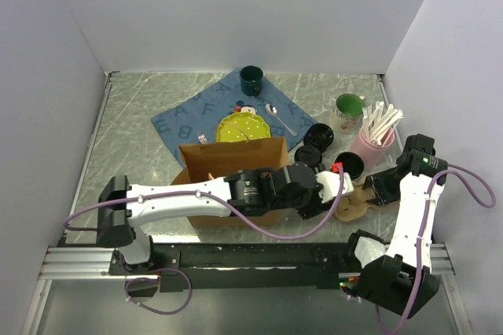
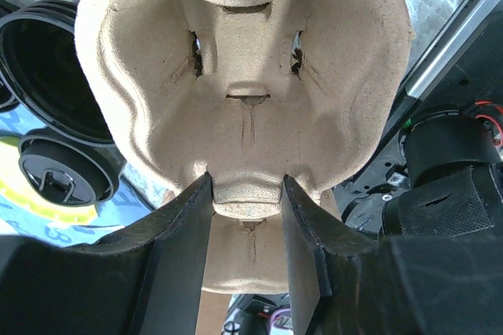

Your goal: Pack the takeout coffee

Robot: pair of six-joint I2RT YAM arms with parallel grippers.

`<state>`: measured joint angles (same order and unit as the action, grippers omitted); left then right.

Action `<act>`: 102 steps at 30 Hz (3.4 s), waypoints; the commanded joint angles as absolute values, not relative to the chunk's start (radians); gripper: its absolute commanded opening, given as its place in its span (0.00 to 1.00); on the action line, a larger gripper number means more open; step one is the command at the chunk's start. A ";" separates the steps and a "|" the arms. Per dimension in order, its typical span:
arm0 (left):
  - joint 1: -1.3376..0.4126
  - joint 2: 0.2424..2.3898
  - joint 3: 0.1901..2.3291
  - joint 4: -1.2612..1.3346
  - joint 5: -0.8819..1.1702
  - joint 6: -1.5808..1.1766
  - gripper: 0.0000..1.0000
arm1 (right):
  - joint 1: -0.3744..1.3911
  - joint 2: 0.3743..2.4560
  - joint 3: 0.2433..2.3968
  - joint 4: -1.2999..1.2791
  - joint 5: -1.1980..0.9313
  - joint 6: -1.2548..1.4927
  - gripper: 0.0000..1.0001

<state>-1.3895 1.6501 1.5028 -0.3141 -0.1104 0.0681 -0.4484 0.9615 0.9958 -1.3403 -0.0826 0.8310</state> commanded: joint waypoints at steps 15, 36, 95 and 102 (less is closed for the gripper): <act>-1.401 1.720 1.460 -0.204 -0.127 -0.044 0.59 | -0.500 0.934 1.008 -1.374 -0.152 0.799 0.39; -1.400 1.778 1.896 -0.581 -0.072 -0.514 0.65 | -0.509 0.913 1.012 -1.384 -0.124 0.784 0.39; -1.249 1.947 1.885 -0.663 -0.009 -0.713 0.51 | -0.597 0.876 1.115 -1.450 -0.163 0.795 0.38; -1.244 1.956 1.884 -0.653 -0.009 -0.710 0.51 | -0.600 0.871 1.100 -1.447 -0.170 0.796 0.38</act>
